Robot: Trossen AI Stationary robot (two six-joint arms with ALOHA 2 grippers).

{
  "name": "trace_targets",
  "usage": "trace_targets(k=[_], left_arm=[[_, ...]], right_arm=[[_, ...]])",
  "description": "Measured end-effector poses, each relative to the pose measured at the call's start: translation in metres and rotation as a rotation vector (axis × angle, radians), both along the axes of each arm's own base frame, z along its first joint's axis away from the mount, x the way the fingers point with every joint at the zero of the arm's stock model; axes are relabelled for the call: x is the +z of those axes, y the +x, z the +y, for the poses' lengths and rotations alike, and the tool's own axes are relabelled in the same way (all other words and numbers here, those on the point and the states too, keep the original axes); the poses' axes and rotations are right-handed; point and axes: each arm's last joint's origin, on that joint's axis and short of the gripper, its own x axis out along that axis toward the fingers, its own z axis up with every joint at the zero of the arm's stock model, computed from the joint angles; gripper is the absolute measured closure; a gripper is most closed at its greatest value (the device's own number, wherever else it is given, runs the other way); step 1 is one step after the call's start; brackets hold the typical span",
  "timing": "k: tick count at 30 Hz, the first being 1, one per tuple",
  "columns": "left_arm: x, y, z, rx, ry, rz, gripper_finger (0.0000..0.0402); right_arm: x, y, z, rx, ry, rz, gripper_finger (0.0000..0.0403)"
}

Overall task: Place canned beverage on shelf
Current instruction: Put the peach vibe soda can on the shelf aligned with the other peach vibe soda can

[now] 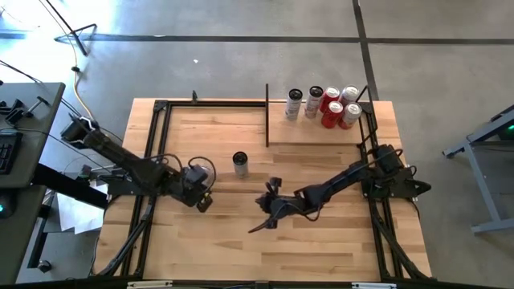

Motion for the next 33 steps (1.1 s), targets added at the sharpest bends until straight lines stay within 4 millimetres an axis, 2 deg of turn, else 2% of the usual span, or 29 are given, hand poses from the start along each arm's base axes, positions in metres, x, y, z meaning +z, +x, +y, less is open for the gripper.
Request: trace_targets(k=[6, 10, 13, 15, 18, 25, 29, 33], left_arm=[[0.001, 0.005, 0.012, -0.006, -0.107, 0.07, 0.024], [0.022, 0.006, 0.022, -0.008, -0.032, 0.145, 0.0199], [0.041, 0.001, 0.034, 0.037, 0.061, 0.245, 0.0182], [0.046, -0.001, 0.042, 0.1, 0.063, 0.306, 0.0173], [0.043, -0.006, 0.055, 0.172, 0.007, 0.39, 0.0158], [0.024, -0.009, 0.083, 0.2, -0.078, 0.464, 0.011], [0.008, -0.013, 0.089, 0.217, -0.192, 0.492, 0.0088], [-0.011, -0.017, 0.091, 0.247, -0.218, 0.496, 0.0079]], right_arm=[[-0.013, -0.015, 0.007, -0.008, 0.042, 0.003, 0.0403], [-0.015, -0.018, 0.012, -0.004, 0.031, 0.002, 0.0403], [-0.015, -0.019, 0.014, 0.002, 0.029, 0.003, 0.0403], [-0.015, -0.019, 0.014, 0.003, 0.028, 0.005, 0.0403], [-0.015, -0.019, 0.014, 0.002, 0.028, 0.007, 0.0403], [-0.015, -0.019, 0.014, 0.01, 0.035, 0.006, 0.0403], [-0.015, -0.019, 0.014, 0.013, 0.036, 0.007, 0.0403], [-0.015, -0.019, 0.014, 0.013, 0.036, 0.007, 0.0403]])
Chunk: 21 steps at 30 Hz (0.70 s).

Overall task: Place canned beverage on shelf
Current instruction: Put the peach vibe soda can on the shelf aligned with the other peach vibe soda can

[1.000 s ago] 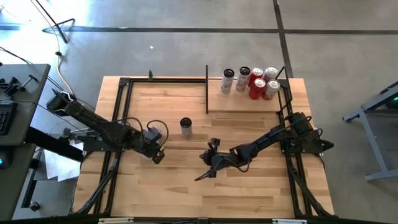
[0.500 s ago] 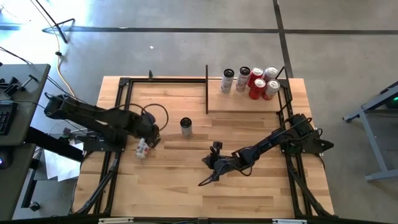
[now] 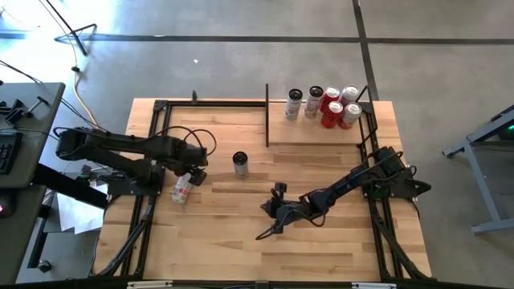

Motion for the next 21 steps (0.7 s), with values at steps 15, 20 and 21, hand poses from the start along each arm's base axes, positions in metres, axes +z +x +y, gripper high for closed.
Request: trace_targets(k=[15, 20, 21], left_arm=[[-0.05, -0.01, -0.008, 0.001, 0.001, -0.069, 0.0085], [-0.051, -0.01, -0.018, -0.08, 0.008, -0.081, 0.0128], [-0.051, -0.009, -0.02, -0.098, 0.01, -0.091, 0.014]], right_arm=[[0.0, 0.0, 0.0, 0.003, 0.002, 0.001, 0.0403], [0.0, 0.0, 0.0, 0.003, 0.002, 0.001, 0.0403], [0.0, 0.0, 0.0, 0.003, 0.002, 0.001, 0.0403]])
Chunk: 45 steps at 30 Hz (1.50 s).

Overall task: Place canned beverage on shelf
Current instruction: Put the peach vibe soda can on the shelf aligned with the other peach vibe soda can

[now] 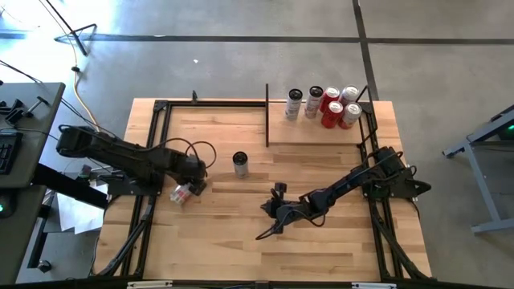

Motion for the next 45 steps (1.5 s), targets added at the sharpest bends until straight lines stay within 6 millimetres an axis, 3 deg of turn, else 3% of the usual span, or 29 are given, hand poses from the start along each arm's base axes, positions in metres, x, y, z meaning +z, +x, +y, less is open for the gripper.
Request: trace_targets(k=[2, 10, 19, 22, 26, 33, 38, 45], left_arm=[[0.001, 0.002, -0.006, -0.043, 0.002, -0.026, 0.0166], [0.018, 0.016, -0.029, -0.228, 0.01, -0.149, 0.0169], [0.044, 0.047, -0.059, -0.485, -0.204, -0.589, 0.0169], [0.057, 0.056, -0.066, -0.548, -0.283, -0.76, 0.0169], [0.072, 0.064, -0.071, -0.591, -0.377, -0.927, 0.0169], [0.076, 0.066, -0.079, -0.634, -0.426, -0.982, 0.0169], [0.071, 0.069, -0.086, -0.662, -0.446, -0.982, 0.0169], [0.065, 0.078, -0.097, -0.717, -0.5, -1.031, 0.0169]], right_arm=[[0.0, 0.0, 0.0, 0.002, -0.003, 0.0, 0.0403], [0.007, -0.004, 0.008, 0.061, -0.05, 0.0, 0.0403], [0.058, -0.019, 0.025, 0.252, -0.191, -0.099, 0.0392], [0.073, -0.018, 0.028, 0.336, -0.236, -0.126, 0.0355], [0.095, -0.009, 0.039, 0.415, -0.314, -0.175, 0.0271], [0.142, 0.011, 0.045, 0.41, -0.283, -0.195, 0.0117], [0.162, 0.027, 0.032, 0.526, -0.223, -0.204, 0.0092], [0.169, 0.037, 0.016, 0.678, -0.191, -0.259, 0.0091]])
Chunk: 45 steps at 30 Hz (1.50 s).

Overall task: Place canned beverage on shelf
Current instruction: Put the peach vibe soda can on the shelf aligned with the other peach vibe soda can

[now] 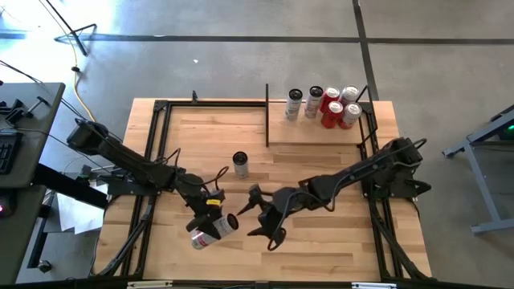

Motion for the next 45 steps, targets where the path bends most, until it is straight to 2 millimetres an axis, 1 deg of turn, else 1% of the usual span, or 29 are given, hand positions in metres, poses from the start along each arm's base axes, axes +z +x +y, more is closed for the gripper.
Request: trace_targets(k=[3, 6, 10, 12, 19, 25, 27, 30, 40, 45], left_arm=[[-0.005, 0.003, -0.001, -0.008, 0.001, 0.012, 0.0169], [-0.005, 0.006, -0.002, -0.018, -0.014, -0.019, 0.0169], [0.001, 0.012, -0.003, -0.031, -0.027, -0.06, 0.0169], [0.002, 0.015, -0.002, -0.042, -0.018, -0.064, 0.0169], [0.003, 0.017, 0.001, -0.046, -0.009, -0.067, 0.0169], [0.004, 0.018, 0.002, -0.033, -0.007, -0.071, 0.0169], [0.004, 0.018, 0.002, -0.031, -0.008, -0.077, 0.0169], [0.004, 0.018, 0.002, -0.032, -0.006, -0.079, 0.0169], [0.004, 0.018, 0.001, -0.027, 0.004, -0.088, 0.0169], [0.005, 0.018, 0.001, -0.021, 0.005, -0.093, 0.0169]], right_arm=[[0.002, 0.004, -0.002, 0.025, 0.034, -0.029, 0.0091], [0.0, 0.009, -0.003, 0.04, 0.057, -0.058, 0.0091], [-0.012, 0.015, -0.004, 0.045, 0.052, -0.033, 0.0091], [-0.015, 0.017, -0.003, 0.047, 0.052, -0.032, 0.0091], [-0.014, 0.018, -0.003, 0.047, 0.06, -0.056, 0.0091], [-0.013, 0.02, -0.01, 0.016, 0.057, -0.061, 0.0091], [-0.011, 0.02, -0.012, 0.031, 0.066, -0.063, 0.0091], [-0.011, 0.02, -0.012, 0.049, 0.074, -0.063, 0.0091], [-0.01, 0.019, -0.013, 0.01, 0.059, -0.068, 0.0091], [-0.006, 0.017, -0.015, -0.009, 0.05, -0.062, 0.0091]])
